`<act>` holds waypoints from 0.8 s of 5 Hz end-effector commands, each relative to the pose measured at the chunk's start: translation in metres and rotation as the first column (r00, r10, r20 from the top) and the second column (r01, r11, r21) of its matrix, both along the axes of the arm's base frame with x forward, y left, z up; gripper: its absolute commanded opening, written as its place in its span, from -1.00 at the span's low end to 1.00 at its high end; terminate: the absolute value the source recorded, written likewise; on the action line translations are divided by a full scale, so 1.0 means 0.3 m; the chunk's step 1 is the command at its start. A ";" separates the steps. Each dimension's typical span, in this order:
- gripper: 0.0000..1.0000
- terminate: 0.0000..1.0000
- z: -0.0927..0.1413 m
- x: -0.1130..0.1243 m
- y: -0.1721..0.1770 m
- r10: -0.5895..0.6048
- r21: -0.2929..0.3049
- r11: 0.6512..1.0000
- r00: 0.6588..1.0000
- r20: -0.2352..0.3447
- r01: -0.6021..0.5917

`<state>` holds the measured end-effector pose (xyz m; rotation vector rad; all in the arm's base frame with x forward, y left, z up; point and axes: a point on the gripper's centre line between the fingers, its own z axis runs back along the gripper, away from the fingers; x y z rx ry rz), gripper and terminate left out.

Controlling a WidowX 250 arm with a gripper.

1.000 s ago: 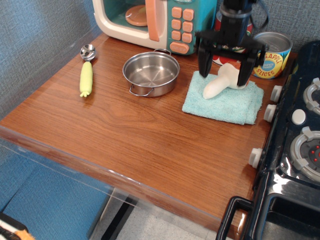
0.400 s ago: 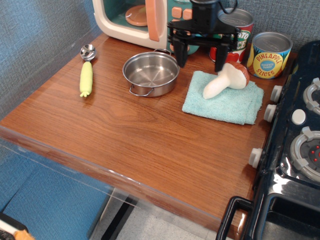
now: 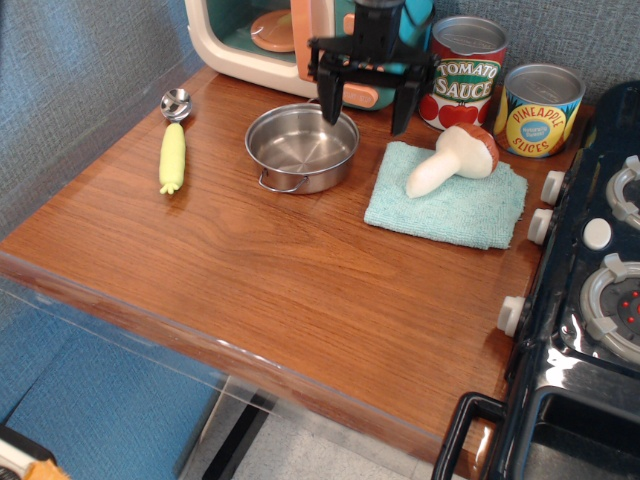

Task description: Move the pot in front of the blue towel

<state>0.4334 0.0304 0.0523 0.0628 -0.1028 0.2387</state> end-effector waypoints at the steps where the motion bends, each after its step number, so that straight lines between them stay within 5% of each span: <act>1: 1.00 -1.00 -0.023 0.030 0.046 0.021 0.060 0.998 1.000 0.022 -0.023; 2: 1.00 -1.00 -0.033 0.013 0.047 0.016 0.056 0.998 0.999 0.034 -0.018; 3: -1.00 -1.00 -0.024 -0.002 0.053 0.034 0.041 0.999 0.998 0.049 -0.036; 4: -1.00 -1.00 0.004 -0.021 0.064 0.061 0.027 0.998 0.995 0.073 -0.063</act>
